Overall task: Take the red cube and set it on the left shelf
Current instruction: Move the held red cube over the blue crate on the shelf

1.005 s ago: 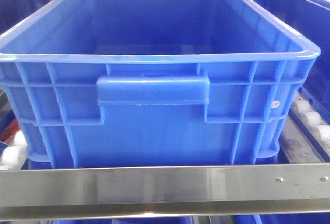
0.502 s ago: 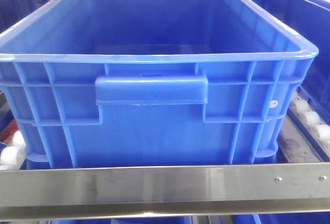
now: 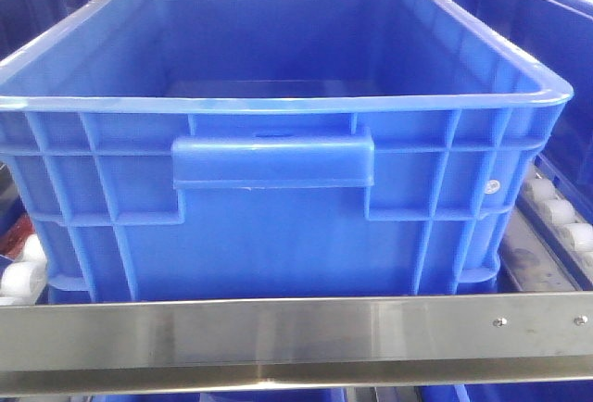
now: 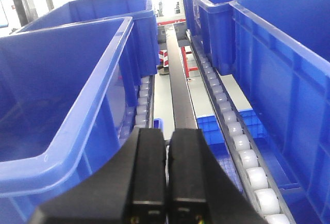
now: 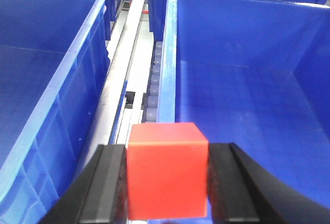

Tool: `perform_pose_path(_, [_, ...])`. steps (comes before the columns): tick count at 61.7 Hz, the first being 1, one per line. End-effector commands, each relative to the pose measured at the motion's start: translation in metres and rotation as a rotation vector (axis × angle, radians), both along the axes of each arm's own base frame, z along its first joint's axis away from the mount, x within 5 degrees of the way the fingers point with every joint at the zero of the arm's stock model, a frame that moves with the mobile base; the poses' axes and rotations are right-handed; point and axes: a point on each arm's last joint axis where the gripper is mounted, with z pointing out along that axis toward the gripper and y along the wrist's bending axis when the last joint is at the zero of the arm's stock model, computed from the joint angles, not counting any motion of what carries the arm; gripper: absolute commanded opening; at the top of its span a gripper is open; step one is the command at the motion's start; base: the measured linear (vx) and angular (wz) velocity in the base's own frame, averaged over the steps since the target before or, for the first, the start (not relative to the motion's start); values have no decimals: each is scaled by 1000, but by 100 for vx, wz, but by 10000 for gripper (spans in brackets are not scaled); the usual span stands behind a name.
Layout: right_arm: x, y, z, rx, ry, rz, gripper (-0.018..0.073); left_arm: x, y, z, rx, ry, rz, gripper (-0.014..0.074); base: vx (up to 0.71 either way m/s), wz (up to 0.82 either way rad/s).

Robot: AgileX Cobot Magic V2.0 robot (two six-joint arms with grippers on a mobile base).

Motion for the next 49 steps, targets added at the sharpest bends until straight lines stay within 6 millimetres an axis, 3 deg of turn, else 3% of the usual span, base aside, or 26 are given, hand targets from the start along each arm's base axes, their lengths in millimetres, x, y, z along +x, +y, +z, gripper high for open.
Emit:
perform_pose_path(1, [1, 0, 18, -5, -111, 2, 60, 1, 0, 0, -5, -62, -4, 106, 0, 0])
perform_pose_path(14, [6, 1, 23, -3, -163, 10, 60, 1, 0, 0, -5, -62, -4, 106, 0, 0])
perform_pose_path(29, [44, 2, 35, -31, -171, 6, 60, 1, 0, 0, -5, -62, -4, 106, 0, 0])
perform_pose_path(38, [71, -11, 41, -42, -122, -76, 60, 1, 0, 0, -5, -62, -4, 106, 0, 0])
perform_pose_path(49, [90, -37, 45, -49, -108, -209, 60, 1, 0, 0, -5, -62, -4, 106, 2, 10])
